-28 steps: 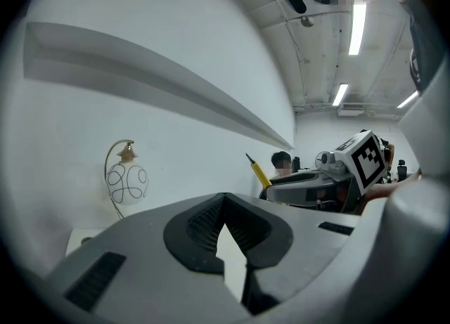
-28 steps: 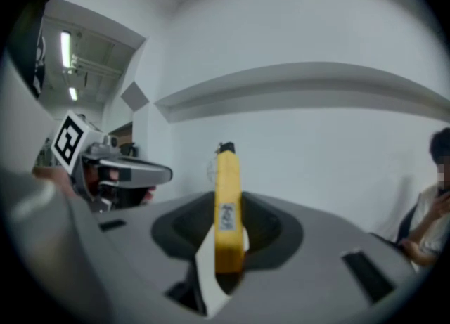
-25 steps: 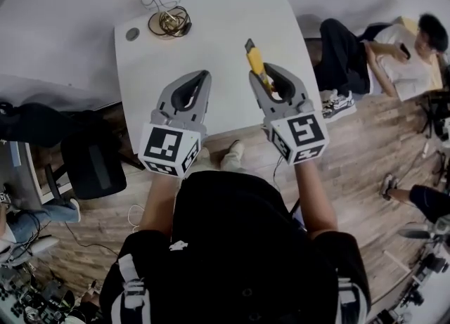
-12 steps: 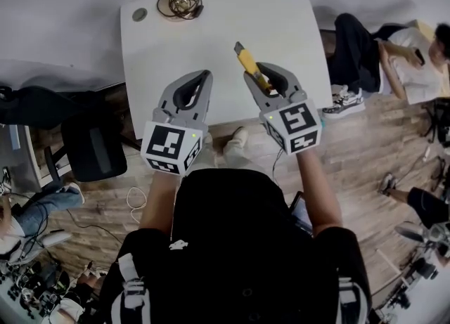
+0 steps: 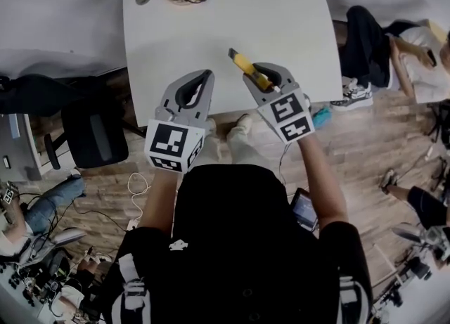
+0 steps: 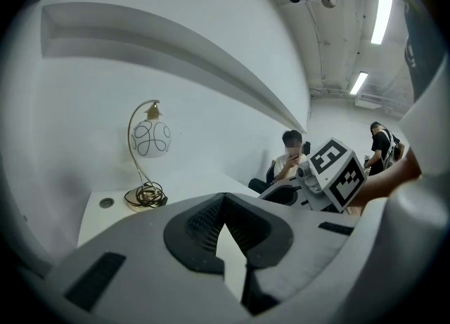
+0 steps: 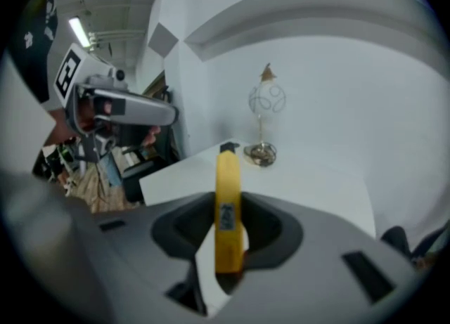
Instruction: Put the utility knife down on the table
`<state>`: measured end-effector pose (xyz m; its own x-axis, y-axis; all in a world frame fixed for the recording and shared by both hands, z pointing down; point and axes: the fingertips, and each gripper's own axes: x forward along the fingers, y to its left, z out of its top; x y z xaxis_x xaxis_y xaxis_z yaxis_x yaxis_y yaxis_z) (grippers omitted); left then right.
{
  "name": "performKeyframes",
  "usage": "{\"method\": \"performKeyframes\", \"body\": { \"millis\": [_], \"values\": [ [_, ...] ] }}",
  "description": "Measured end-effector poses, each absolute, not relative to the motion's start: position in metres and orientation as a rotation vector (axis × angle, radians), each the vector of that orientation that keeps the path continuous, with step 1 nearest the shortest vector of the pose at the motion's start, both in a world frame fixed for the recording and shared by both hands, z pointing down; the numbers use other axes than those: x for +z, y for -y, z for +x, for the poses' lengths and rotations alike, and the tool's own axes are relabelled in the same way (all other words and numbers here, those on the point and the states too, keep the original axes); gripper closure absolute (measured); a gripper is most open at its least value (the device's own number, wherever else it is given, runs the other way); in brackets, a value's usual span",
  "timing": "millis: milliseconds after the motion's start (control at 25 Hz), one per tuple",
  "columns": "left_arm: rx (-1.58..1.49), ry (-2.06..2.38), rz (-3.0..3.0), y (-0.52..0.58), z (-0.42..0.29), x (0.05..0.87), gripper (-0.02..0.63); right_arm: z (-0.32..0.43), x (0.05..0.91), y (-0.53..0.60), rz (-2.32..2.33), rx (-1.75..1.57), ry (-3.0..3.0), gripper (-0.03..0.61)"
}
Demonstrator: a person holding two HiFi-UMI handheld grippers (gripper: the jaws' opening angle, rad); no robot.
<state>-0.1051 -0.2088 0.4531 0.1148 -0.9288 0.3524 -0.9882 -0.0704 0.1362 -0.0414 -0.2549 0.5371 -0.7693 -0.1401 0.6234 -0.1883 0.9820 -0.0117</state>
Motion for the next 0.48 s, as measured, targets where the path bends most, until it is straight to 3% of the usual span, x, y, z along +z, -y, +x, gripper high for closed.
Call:
{"method": "performKeyframes", "body": {
  "millis": [480],
  "values": [
    [0.386,1.862,2.022,0.186,-0.109,0.488,0.597,-0.04,0.622,0.238,0.056,-0.01,2.206,0.439]
  ]
}}
